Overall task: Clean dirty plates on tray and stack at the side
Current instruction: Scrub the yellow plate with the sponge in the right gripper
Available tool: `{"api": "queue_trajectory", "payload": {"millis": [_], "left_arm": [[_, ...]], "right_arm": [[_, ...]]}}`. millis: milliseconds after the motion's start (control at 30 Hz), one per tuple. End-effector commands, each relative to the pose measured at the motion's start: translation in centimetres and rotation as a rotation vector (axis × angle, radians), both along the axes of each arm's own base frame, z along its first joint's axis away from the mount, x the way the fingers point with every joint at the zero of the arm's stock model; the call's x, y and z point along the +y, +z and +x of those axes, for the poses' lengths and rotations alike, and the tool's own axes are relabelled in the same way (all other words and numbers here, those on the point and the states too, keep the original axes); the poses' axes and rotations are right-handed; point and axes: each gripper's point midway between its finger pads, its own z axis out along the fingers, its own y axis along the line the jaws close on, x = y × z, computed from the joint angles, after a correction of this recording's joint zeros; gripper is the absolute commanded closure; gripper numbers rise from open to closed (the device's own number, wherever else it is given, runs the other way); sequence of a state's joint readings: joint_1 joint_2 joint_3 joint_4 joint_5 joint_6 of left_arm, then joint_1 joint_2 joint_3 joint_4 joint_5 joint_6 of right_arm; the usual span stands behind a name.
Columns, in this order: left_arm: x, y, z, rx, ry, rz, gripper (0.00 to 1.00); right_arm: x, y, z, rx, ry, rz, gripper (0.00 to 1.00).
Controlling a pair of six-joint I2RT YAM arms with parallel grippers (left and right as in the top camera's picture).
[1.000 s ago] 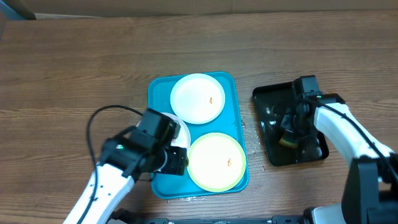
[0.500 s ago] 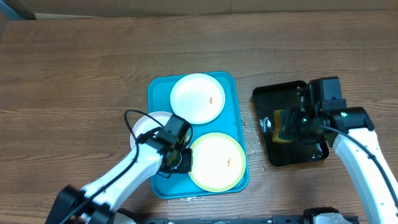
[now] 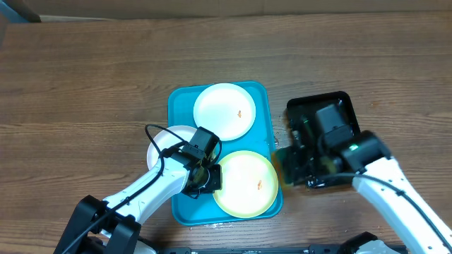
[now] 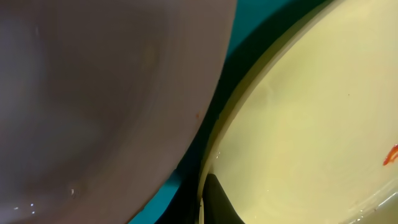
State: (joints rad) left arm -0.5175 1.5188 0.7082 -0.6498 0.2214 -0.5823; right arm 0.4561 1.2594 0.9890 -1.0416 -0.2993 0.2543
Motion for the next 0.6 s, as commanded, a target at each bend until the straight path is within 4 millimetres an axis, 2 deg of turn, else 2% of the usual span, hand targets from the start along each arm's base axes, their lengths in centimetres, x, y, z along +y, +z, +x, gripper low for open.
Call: {"api": "queue_trajectory", "payload": {"millis": [0, 267, 467, 567], "left_arm": [[2.2, -1.5, -0.9, 0.038, 0.079, 0.128, 0.96], [1.5, -1.1, -0.5, 0.042, 0.111, 0.095, 0.96], [1.4, -1.1, -0.5, 0.045, 0.115, 0.092, 0.96], [1.4, -1.0, -0.5, 0.046, 0.121, 0.09, 0.96]], "right_arm": [[2.2, -0.9, -0.9, -0.013, 0.052, 0.018, 0.96], [7.0, -6.0, -2.1, -0.069, 0.175, 0.077, 0.96], [9.3, -8.9, -2.7, -0.054, 0.24, 0.072, 0.96], [9.5, -11.1, -3.3, -0.023, 0.257, 0.019, 0.96]]}}
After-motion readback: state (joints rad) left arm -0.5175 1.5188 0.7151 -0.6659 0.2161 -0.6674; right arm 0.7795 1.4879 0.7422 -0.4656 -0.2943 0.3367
